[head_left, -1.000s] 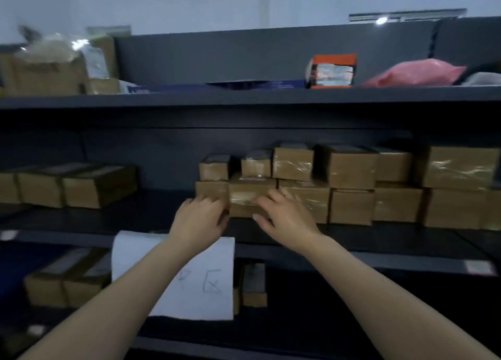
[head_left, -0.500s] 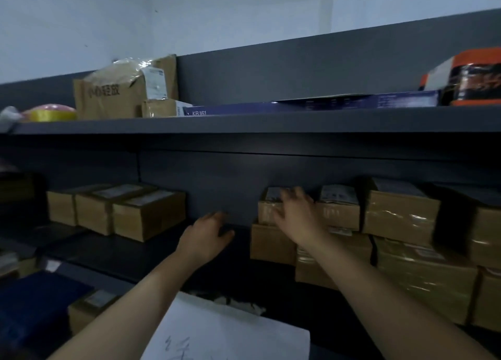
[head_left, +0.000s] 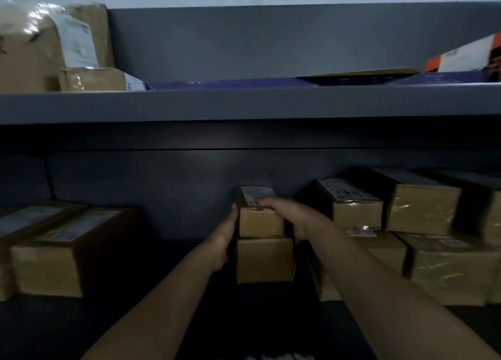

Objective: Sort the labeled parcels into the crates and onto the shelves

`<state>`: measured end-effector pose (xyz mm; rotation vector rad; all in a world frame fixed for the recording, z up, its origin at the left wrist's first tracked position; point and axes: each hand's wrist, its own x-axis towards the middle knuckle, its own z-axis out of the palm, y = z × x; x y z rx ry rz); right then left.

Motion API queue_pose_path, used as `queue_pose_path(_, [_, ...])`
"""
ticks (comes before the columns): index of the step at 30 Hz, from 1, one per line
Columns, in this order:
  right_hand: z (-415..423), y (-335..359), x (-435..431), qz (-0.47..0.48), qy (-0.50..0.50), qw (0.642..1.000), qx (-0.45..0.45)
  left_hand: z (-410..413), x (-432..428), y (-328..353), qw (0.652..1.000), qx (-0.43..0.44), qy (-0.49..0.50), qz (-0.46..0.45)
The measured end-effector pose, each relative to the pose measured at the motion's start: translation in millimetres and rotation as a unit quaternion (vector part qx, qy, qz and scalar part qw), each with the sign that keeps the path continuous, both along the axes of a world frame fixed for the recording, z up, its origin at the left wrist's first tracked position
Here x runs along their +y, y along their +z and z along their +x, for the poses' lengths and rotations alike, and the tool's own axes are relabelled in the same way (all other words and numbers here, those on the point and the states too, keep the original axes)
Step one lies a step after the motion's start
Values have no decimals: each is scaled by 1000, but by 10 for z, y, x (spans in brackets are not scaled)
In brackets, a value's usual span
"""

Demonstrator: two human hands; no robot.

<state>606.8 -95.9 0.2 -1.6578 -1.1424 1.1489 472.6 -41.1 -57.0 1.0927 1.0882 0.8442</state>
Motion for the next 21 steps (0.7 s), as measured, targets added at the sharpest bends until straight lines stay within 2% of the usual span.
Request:
queue_pose_path(4, [-213,-88,136,-54,8,998,-36,-411,137,-68,1000,-16,4,-23])
queue_pose_path(7, [-407,-175,225,-65,10,998,16,-645,164,-99,1000,-6,3,-30])
queue_pose_path(11, [-510,-203,177,-12,42,993,111,-719,123,-62,999,-28,-10,-27])
queue_pose_path(14, [-453,-240,139,19,47,991,126,-707,66,-41,1000,-20,17,15])
queue_pose_path(16, [-439,-258,96,27,40,991,122,-687,26,-20,997,-65,33,32])
queue_pose_path(18, [-464,-275,70,46,41,992,113,-693,-26,34,992,-119,11,28])
queue_pose_path(21, [-540,-283,81,71,43,988,127,-728,-92,102,993,-111,-35,30])
